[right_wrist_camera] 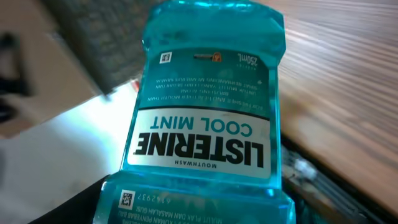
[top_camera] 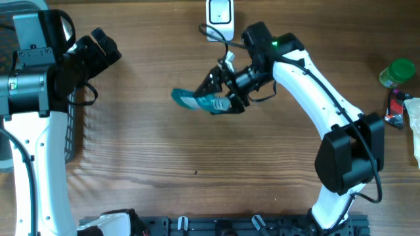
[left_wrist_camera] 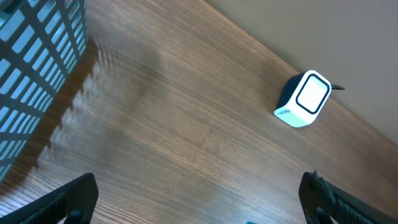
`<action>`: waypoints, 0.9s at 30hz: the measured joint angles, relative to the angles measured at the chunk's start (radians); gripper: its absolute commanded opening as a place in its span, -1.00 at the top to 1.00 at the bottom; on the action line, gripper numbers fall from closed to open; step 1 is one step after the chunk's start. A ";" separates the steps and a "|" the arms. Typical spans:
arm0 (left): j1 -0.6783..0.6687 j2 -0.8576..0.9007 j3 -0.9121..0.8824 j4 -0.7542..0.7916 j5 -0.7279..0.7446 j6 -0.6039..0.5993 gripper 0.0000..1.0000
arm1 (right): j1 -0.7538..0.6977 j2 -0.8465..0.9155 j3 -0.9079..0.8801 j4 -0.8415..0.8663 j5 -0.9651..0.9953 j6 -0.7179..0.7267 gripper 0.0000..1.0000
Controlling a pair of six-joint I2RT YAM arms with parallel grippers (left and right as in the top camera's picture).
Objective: Scan the item barcode
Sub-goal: 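Carry the Listerine bottle up toward the white scanner, then hold the Listerine bottle label in front of the scanner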
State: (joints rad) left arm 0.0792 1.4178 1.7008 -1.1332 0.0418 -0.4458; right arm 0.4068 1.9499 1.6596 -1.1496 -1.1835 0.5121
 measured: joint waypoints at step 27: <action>0.000 0.000 0.000 0.000 0.000 0.000 -1.00 | -0.148 -0.001 0.005 0.818 -0.369 1.194 0.21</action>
State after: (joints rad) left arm 0.0792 1.4178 1.7008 -1.1336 0.0418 -0.4458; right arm 0.2584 1.9491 1.6650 -0.3313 -1.5520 1.7058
